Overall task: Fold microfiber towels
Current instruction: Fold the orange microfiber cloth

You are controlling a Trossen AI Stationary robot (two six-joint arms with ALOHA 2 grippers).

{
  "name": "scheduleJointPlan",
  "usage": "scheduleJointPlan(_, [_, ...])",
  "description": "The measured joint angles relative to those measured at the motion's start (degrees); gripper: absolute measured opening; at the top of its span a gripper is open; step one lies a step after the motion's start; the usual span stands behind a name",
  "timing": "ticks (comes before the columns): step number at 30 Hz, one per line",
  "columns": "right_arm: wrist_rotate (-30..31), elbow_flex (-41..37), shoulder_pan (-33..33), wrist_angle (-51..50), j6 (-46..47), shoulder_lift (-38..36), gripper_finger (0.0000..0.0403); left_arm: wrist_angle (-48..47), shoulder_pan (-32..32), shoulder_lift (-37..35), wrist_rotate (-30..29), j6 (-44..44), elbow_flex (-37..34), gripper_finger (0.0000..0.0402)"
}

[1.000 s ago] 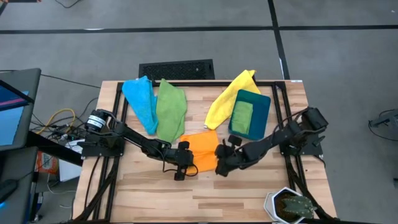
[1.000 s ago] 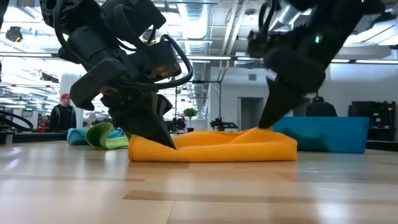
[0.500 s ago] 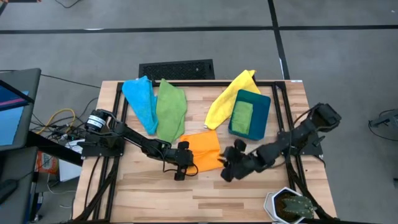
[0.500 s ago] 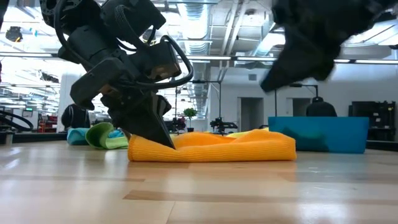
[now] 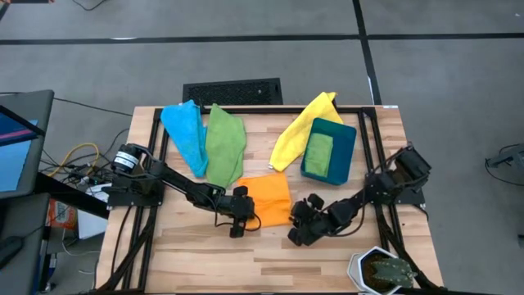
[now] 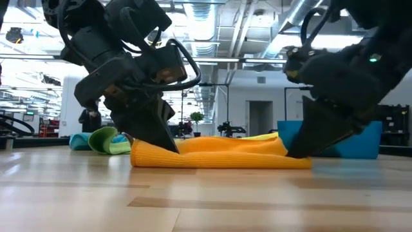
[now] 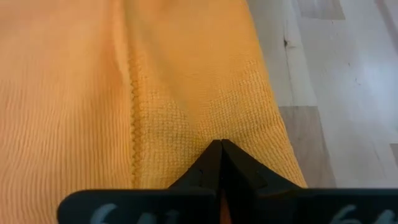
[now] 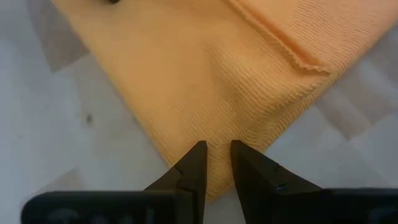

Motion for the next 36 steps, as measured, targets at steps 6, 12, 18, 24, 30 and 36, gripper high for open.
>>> scheduleJointPlan(6, [-0.2,0.0,0.1,-1.0,0.0,-0.6,0.0097,-2.7,-0.1,-5.0,-1.1,-1.1,0.7,0.0000])
scheduleJointPlan(12, [-0.3,-0.1,0.0,-0.7,-0.7,-0.6,0.0097,1.1,0.1,-6.8,-11.2,-0.7,0.3,0.0000])
scheduleJointPlan(18, [-0.3,-0.1,0.0,-0.8,-1.5,-0.6,0.0097,4.9,-0.5,-1.0,-7.5,-0.7,0.4,0.0000])
scheduleJointPlan(24, [-0.3,-0.1,0.2,-0.8,-1.5,-0.6,0.0097,0.2,-0.7,0.5,-13.6,0.3,0.5,0.0000])
scheduleJointPlan(30, [1.8,-0.3,1.7,-1.9,-2.6,-4.4,0.0097,-1.4,0.6,0.4,-12.5,0.3,0.6,0.0000])
scheduleJointPlan(36, [15.9,-0.2,1.5,-3.9,-4.5,-9.6,0.0097,-1.3,0.6,0.4,-12.1,0.3,0.6,0.0000])
